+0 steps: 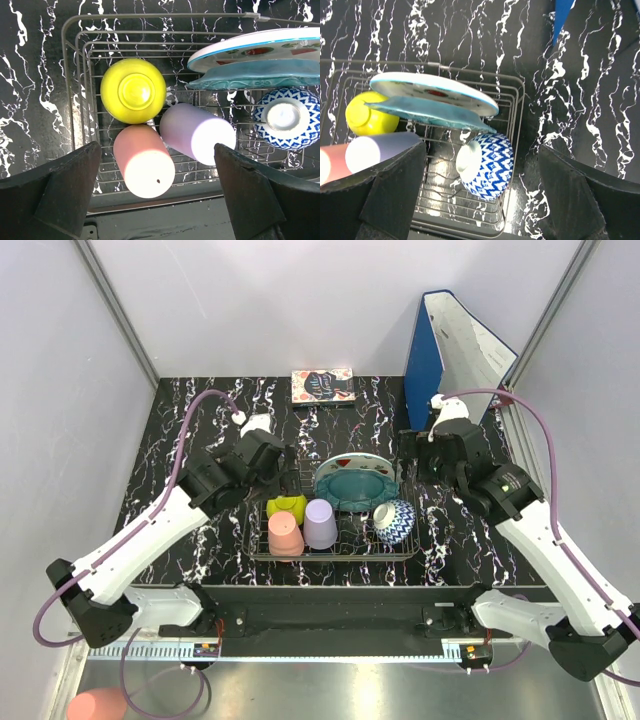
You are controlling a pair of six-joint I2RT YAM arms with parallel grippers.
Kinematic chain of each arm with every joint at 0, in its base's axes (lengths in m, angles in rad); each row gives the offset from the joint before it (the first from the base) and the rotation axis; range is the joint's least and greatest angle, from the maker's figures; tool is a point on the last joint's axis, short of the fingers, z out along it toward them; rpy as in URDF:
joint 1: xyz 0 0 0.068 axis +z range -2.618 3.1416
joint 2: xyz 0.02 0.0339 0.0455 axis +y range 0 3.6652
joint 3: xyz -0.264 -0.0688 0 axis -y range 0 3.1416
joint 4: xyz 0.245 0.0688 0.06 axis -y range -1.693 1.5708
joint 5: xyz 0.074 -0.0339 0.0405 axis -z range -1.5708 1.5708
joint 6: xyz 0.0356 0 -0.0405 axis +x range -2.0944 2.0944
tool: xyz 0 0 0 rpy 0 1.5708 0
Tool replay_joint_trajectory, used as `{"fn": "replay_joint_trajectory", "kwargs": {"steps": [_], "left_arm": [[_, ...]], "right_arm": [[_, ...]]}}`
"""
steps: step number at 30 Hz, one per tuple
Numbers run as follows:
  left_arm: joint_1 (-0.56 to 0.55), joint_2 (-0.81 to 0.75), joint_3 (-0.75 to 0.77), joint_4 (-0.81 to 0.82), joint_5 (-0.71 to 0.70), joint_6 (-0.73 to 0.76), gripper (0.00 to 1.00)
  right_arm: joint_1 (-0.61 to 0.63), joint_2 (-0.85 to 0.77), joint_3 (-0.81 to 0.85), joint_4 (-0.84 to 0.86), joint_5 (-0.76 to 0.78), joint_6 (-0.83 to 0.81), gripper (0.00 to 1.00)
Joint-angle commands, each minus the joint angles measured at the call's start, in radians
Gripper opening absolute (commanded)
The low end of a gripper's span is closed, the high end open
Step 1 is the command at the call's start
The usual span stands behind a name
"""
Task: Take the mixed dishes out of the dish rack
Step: Pick up the cup from the dish rack.
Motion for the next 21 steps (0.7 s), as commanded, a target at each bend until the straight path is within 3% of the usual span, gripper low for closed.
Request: {"fn": "replay_joint_trajectory", "kwargs": {"steps": [1, 12, 21], "left_arm": [[-0.020, -0.012, -0.003, 0.034, -0.031, -0.037, 0.99], [-0.129, -0.159, -0.090, -0.085, -0.094, -0.072, 0.96], [-0.170, -0.150, -0.207, -0.068, -0.065, -0.116, 0.96]], "right_arm": [[0.009, -0.042, -0.019, 0.056, -0.055, -0.001, 1.00], [0.008, -0.098, -0.082, 0.054, -0.016, 0.014, 1.00], [0.008, -0.088, -0.110, 0.062, -0.031, 0.048, 1.00]]}}
